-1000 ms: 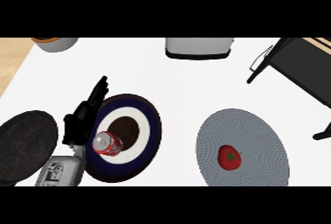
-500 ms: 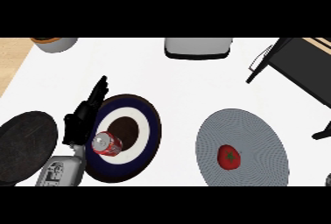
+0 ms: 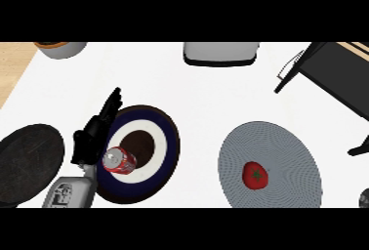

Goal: Pick the lemon from the placemat and place it in the tiered shelf

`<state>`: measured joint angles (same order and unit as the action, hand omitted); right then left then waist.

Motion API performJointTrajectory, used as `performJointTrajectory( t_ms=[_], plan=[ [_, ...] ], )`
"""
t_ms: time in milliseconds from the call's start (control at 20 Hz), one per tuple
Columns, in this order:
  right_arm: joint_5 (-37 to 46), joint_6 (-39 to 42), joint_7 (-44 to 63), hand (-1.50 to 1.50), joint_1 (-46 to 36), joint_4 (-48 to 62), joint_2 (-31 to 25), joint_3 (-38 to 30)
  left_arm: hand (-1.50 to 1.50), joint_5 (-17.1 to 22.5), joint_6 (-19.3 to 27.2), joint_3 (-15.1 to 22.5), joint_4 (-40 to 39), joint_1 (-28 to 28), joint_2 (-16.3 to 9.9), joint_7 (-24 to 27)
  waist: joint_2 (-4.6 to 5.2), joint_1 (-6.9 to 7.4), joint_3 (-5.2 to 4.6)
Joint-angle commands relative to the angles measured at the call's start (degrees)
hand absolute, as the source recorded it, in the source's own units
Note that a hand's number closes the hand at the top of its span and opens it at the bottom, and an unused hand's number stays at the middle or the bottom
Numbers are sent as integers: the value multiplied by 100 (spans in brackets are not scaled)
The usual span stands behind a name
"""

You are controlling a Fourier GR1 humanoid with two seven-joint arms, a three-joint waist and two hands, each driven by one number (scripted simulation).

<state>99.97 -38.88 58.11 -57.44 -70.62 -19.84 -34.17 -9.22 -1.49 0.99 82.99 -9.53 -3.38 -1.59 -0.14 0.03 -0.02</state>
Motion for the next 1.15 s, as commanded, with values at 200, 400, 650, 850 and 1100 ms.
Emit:
performJointTrajectory(
  t_ms=[200, 400, 650, 850, 1100],
  plan=[
    [541, 664, 696, -150, -75, -2088, 219, -192, 0, 49, -53, -141, -73, 93, -136, 22, -58, -133, -9],
    [550, 1590, 991, -150, 176, -3231, 735, -472, 0, 6, 3, 4, 159, 545, -9, 203, -93, -138, -9],
    [262, 3055, 710, -150, 693, -4869, 1220, -630, 0, 88, -22, -272, 120, 176, -234, -37, -149, -346, -6],
    [769, 4138, 448, -150, 1159, -6366, 1875, -298, 0, 68, -62, -253, 151, 383, -280, 148, -152, -301, -15],
    [391, 5776, 198, -150, 1541, -8137, 1975, -155, 0, 31, 26, -215, 21, 301, -160, 12, -105, -278, -10]
  ],
)
